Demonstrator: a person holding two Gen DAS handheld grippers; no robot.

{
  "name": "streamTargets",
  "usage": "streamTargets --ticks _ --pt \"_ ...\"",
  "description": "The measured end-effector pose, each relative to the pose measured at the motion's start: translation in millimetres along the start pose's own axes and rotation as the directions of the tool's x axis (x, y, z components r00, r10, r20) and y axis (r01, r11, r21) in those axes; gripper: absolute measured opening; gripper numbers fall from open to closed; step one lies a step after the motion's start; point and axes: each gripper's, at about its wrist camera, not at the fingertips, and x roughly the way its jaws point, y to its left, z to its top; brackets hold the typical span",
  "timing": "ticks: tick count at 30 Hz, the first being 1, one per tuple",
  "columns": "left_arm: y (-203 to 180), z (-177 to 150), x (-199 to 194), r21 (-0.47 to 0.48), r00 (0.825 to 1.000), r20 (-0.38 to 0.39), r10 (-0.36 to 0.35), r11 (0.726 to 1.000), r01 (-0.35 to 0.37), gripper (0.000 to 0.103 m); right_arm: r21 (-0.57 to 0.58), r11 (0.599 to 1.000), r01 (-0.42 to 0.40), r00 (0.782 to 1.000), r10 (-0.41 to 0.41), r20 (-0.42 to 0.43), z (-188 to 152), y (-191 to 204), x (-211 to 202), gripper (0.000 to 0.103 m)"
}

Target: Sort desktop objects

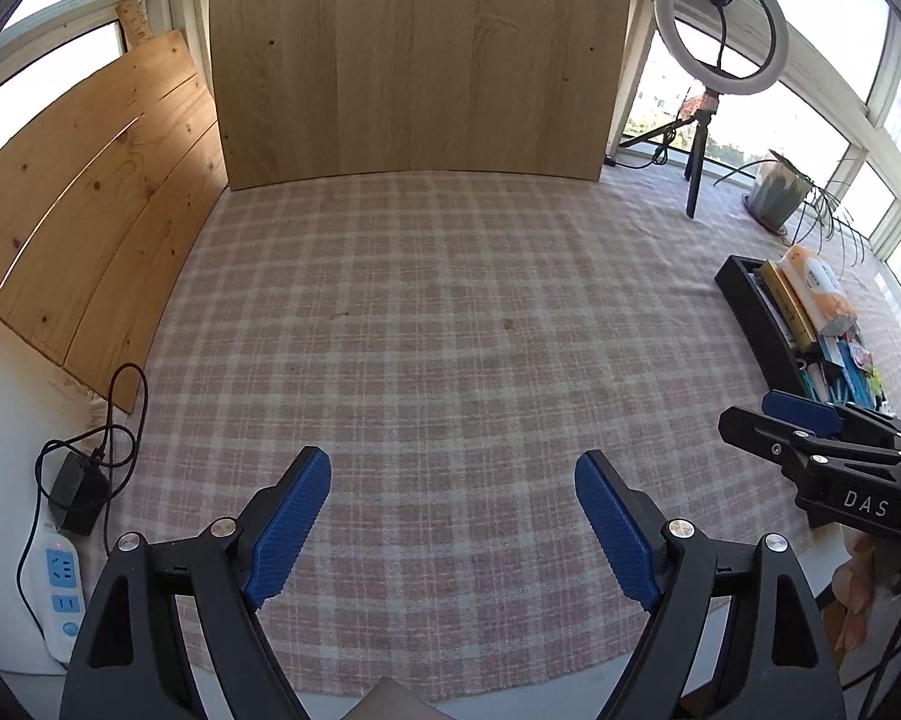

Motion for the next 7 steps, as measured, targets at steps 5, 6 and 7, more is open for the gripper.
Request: streamTargets --ticks 5,6,7 --pt "10.7 1.1 8.8 0.012 1.0 -0.016 -0.002 1.0 0.002 0.089 0.012 1.0 0.005 1.0 -0.005 -0.004 0.8 6.7 6.3 0.059" --pt "12.2 1.4 10.0 0.012 1.0 -0.018 -0.003 1.0 0.003 0.089 0.016 1.0 0.007 1.0 -0.007 -0.005 1.2 7.3 7.5 0.059" --pt "14.1 2.5 11.2 0.011 1.0 -0.018 -0.005 1.0 0.005 0.089 0.02 1.0 0.007 1.0 -0.007 -0.006 1.6 8.0 8.6 0.059"
